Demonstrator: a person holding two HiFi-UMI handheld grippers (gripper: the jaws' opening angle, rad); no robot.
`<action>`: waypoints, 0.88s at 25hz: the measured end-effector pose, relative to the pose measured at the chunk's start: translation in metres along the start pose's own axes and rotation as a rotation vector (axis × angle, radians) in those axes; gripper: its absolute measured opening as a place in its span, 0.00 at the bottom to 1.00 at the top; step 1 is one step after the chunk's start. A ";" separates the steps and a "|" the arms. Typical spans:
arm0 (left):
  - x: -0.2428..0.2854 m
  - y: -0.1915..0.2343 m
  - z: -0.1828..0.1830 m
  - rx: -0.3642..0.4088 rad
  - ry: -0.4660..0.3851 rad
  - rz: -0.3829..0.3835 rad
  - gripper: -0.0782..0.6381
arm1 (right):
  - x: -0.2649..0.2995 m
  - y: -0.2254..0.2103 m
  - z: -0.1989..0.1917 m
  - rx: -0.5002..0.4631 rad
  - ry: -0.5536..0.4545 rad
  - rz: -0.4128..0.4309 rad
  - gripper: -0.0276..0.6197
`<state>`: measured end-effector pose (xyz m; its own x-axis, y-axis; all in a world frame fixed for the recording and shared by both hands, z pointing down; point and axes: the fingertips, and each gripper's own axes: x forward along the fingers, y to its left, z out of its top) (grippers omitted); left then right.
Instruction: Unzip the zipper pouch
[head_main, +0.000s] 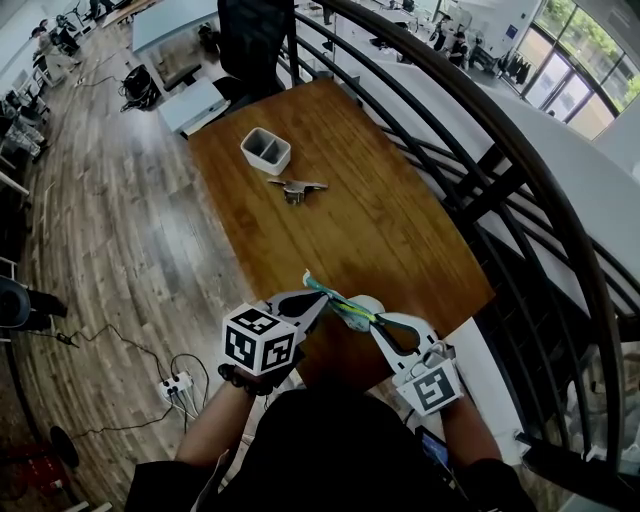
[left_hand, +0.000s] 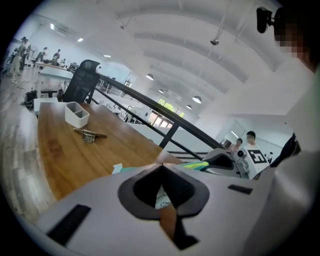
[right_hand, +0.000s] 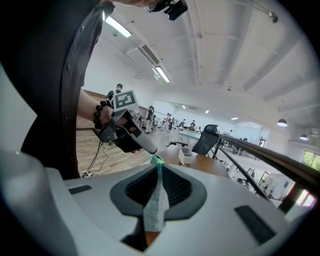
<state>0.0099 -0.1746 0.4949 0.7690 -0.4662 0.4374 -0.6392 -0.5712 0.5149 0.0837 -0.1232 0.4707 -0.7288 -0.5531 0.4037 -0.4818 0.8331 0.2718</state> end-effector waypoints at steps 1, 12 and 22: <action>-0.001 0.001 0.000 0.000 -0.002 0.004 0.13 | 0.000 0.000 -0.001 0.003 0.002 0.000 0.09; -0.006 0.016 -0.004 0.018 -0.004 0.072 0.13 | 0.001 0.000 -0.014 0.010 0.025 -0.003 0.09; -0.012 0.027 -0.002 0.083 -0.013 0.152 0.13 | -0.003 -0.003 -0.024 0.016 0.048 -0.016 0.09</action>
<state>-0.0169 -0.1828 0.5048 0.6640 -0.5599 0.4957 -0.7455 -0.5472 0.3805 0.0986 -0.1243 0.4895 -0.6968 -0.5658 0.4408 -0.5016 0.8237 0.2645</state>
